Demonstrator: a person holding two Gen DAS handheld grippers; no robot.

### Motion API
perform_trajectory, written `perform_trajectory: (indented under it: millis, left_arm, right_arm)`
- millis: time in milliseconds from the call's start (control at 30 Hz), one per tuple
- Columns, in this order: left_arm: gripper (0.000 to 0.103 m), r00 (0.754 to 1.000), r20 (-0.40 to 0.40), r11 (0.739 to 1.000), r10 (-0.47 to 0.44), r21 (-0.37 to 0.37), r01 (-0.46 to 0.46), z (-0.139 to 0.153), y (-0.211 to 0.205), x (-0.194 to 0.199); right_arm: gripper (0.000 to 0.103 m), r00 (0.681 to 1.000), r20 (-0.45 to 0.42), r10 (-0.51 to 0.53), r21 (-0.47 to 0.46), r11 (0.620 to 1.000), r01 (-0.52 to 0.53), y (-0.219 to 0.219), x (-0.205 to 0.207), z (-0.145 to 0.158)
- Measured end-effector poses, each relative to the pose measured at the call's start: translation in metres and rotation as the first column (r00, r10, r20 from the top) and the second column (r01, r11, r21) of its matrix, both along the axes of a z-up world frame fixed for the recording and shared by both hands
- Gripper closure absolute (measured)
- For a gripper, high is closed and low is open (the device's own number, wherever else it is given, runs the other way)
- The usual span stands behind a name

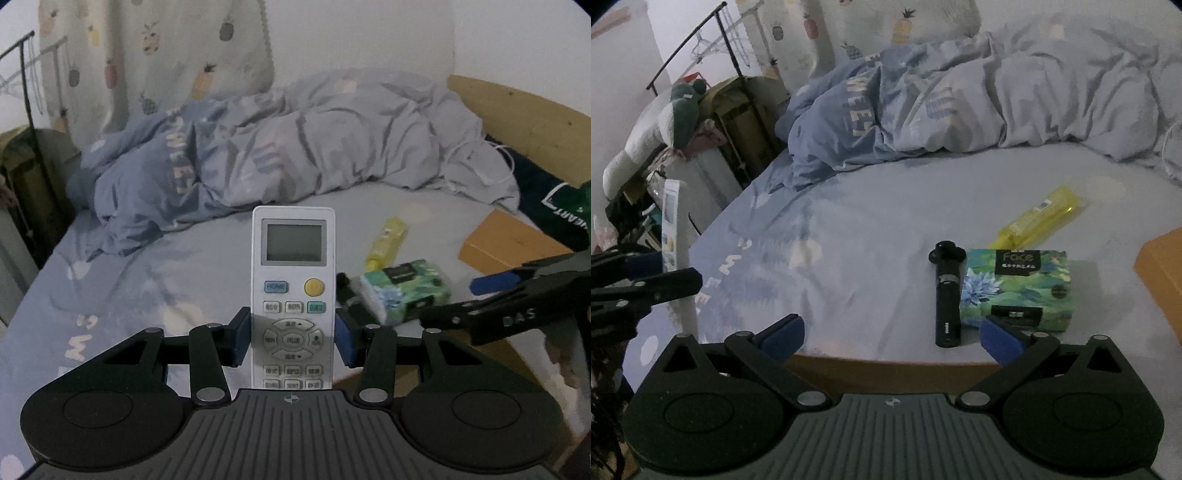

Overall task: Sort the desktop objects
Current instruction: 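Lift the white remote with the left tool toward the cardboard box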

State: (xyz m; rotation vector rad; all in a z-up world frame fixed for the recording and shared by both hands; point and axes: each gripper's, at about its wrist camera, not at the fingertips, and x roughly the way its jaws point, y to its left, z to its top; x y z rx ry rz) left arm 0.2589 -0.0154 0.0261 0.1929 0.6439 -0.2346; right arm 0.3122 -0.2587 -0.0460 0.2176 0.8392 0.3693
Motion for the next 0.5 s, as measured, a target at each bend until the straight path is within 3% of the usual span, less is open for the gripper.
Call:
perform_trajectory:
  millis: [200,500]
  left_arm:
    - [0.053,1.000,-0.012,0.999,0.005,-0.042,-0.006,0.002,-0.009,-0.036]
    - [0.053,0.998,-0.069,0.998,0.000,-0.059,-0.004,-0.017,-0.019,-0.071]
  right_arm:
    - [0.000,0.999,0.049,0.000,-0.055,0.998,0.003,-0.004,-0.026,0.013]
    - [0.000,0.999,0.025,0.031,-0.100,0.995,-0.029,0.009,-0.058,0.004]
